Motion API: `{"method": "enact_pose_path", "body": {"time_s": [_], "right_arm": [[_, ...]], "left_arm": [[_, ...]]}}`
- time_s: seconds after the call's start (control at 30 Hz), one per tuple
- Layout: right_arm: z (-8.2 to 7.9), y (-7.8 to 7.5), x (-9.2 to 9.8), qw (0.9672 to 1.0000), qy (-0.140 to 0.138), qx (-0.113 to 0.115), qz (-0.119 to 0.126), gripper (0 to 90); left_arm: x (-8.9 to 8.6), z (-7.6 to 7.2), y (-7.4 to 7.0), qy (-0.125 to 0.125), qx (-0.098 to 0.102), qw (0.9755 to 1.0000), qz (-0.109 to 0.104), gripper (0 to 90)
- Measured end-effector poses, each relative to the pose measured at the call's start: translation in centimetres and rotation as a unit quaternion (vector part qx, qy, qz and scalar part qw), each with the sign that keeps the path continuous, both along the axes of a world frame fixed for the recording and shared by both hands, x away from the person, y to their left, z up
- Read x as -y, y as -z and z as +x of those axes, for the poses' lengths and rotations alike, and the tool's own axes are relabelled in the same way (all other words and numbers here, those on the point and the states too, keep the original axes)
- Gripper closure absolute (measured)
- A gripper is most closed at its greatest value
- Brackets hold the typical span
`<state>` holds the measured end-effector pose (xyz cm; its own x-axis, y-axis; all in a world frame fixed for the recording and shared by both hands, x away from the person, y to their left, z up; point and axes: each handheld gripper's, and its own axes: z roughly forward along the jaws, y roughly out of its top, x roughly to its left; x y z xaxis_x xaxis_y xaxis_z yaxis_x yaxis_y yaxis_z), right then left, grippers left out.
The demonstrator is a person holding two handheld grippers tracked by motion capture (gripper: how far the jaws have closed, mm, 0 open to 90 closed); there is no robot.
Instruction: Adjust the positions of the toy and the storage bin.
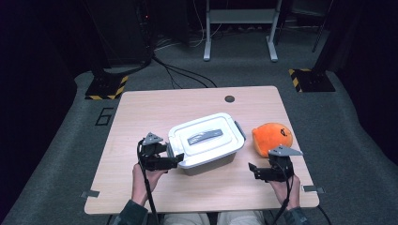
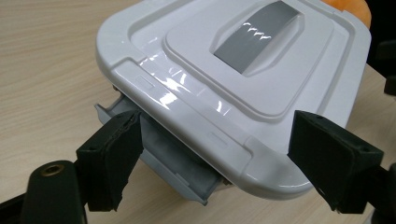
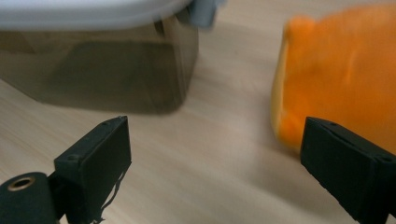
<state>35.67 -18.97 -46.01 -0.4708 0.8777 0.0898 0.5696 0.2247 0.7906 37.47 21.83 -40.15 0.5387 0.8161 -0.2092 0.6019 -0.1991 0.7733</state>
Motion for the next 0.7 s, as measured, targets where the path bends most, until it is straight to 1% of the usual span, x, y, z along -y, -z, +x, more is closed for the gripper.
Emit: {"method": "enact_pose_path", "body": {"time_s": [0.03,0.1,0.13,0.2,0.27,0.3,0.4,0.47,0.5,0.53,0.63,0.7], "right_arm": [[-0.3,1.0,0.4,1.0000,0.004,-0.008,0.003,7.9],[-0.5,2.2,1.0,0.9998,0.008,-0.017,-0.001,8.1],[-0.6,2.8,1.3,0.9997,0.010,-0.024,-0.003,8.1],[-0.6,3.9,1.9,0.9993,0.016,-0.034,-0.001,8.1],[-0.7,4.7,2.5,0.9990,0.024,-0.036,-0.003,8.5],[-0.7,5.1,2.7,0.9987,0.030,-0.041,-0.001,8.6],[-0.8,5.8,3.3,0.9982,0.037,-0.046,-0.006,8.7],[-0.7,6.0,3.5,0.9980,0.039,-0.047,-0.012,8.9],[-0.7,6.1,3.7,0.9981,0.039,-0.046,-0.014,9.1],[-0.6,6.2,3.8,0.9979,0.041,-0.048,-0.015,9.1],[-0.5,6.4,4.0,0.9979,0.043,-0.045,-0.020,9.6],[-0.3,6.5,4.0,0.9980,0.038,-0.042,-0.027,9.7]], "left_arm": [[0.0,0.1,-0.1,0.000,0.002,1.0000,0.001,15.0],[0.1,0.3,-0.6,0.004,0.007,0.9999,0.006,14.2],[0.2,0.5,-0.8,0.009,0.010,0.9998,0.012,13.9],[0.5,0.9,-1.1,0.011,0.013,0.9997,0.014,12.2],[0.7,1.3,-1.4,0.018,0.020,0.9994,0.020,11.7],[0.9,1.4,-1.6,0.020,0.023,0.9993,0.022,11.6],[1.6,2.2,-1.9,0.034,0.025,0.9986,0.032,11.6],[2.1,2.8,-2.1,0.046,0.027,0.9981,0.031,10.8],[2.3,3.1,-2.2,0.048,0.025,0.9980,0.034,10.6],[2.6,3.3,-2.2,0.052,0.027,0.9978,0.032,9.7],[3.4,4.1,-2.4,0.071,0.027,0.9965,0.037,9.3],[4.2,4.6,-2.5,0.079,0.028,0.9956,0.041,9.3]]}}
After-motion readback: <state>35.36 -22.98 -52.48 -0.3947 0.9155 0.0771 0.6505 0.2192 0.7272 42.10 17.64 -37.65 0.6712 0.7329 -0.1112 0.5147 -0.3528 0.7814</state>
